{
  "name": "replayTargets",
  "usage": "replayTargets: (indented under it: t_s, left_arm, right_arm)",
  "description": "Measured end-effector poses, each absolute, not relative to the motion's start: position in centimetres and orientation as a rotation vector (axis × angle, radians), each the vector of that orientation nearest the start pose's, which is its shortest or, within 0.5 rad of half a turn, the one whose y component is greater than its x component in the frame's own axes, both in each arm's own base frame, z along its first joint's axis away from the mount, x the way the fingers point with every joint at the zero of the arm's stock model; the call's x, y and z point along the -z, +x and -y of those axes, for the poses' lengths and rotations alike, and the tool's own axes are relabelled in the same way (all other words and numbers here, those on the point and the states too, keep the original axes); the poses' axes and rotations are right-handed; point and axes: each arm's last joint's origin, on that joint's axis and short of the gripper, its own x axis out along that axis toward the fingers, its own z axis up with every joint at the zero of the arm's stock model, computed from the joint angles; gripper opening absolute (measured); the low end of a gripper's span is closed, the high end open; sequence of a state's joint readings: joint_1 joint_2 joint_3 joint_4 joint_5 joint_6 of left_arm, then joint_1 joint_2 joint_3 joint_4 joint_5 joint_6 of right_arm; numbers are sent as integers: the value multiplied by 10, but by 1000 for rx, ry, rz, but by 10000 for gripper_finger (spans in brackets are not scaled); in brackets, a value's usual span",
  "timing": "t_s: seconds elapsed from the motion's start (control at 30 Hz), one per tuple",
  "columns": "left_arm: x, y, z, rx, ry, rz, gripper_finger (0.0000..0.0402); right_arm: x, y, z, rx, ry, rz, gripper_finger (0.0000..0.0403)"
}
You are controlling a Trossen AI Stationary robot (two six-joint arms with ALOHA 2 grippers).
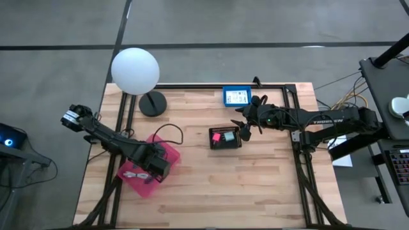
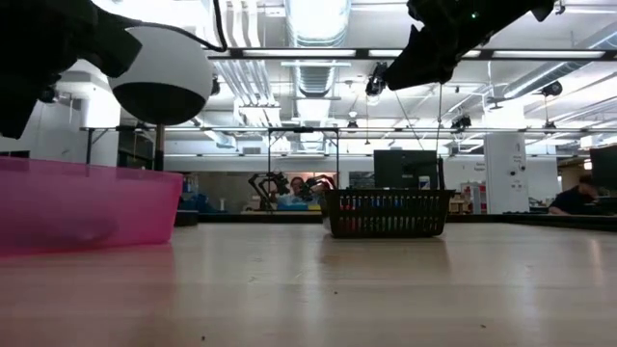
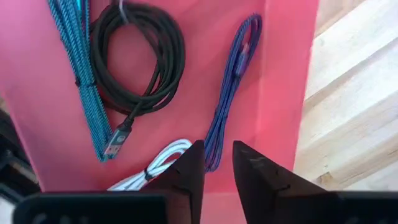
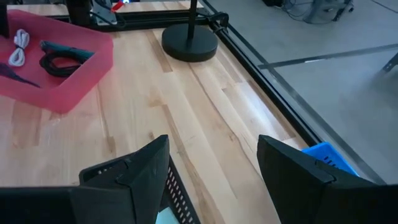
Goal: Pick and place items into bin
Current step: Return to Home Position
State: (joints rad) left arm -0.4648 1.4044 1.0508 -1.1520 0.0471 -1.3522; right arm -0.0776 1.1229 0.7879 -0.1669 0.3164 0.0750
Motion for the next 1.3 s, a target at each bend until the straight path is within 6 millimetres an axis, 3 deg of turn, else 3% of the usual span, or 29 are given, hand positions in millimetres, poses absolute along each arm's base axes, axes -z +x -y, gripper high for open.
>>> replayTargets:
  t_s: [0.13,0.4,0.57,0.73,0.83,0.93,1.1,1.3]
  left_arm:
    - [-242,217,106,-581,-726,-1299,77]
    - [-287,268,99,-302,-348,-487,79]
    - [-315,295,60,-156,-235,-216,79]
    - [-339,306,7,-13,-131,6,68]
    - [-351,304,-20,-57,-75,134,42]
    - [-355,299,-35,-108,-27,141,10]
    - [-361,275,-33,-21,18,21,6]
    - [-365,217,-26,-50,-2,-178,1]
  right_arm:
    - [-272,239,28,404,12,-487,228]
    - [-272,239,28,410,46,-480,228]
    - [-272,239,27,412,53,-476,228]
    - [-274,239,28,415,65,-468,228]
    - [-274,239,27,415,66,-468,228]
    - [-274,239,27,412,55,-471,228]
    - [-274,239,27,411,51,-472,228]
    - [-274,239,27,417,74,-466,228]
